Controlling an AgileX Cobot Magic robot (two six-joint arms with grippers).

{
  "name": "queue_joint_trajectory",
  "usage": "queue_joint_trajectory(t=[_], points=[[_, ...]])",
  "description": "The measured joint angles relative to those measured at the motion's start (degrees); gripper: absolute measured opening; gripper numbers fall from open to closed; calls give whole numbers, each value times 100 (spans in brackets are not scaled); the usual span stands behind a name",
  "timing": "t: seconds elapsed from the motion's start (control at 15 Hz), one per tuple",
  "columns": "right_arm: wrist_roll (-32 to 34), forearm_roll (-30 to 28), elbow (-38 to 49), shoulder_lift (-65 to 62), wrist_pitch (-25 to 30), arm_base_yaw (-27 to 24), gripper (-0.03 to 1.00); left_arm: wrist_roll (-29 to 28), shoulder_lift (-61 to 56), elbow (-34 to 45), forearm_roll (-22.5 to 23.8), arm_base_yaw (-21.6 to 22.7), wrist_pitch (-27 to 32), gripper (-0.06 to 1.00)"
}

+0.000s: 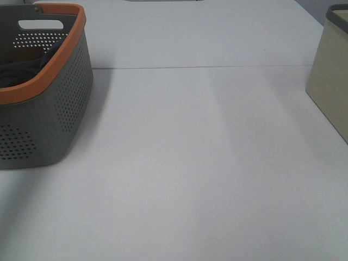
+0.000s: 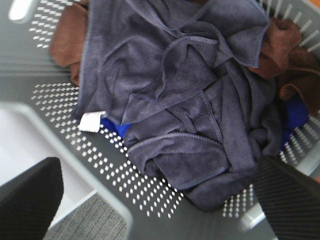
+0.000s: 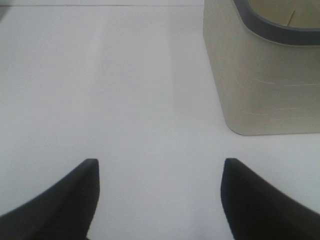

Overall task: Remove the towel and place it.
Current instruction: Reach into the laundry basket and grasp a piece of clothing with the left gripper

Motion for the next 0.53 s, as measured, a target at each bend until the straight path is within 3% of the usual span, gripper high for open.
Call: queue_joint_trajectory(t=[0.2, 0.53], points=[[0, 0, 0, 0, 0, 0, 61, 384, 814, -6, 11, 0, -493, 98], [0, 0, 0, 0, 0, 0, 61, 561, 1868, -6, 252, 0, -1094, 98]])
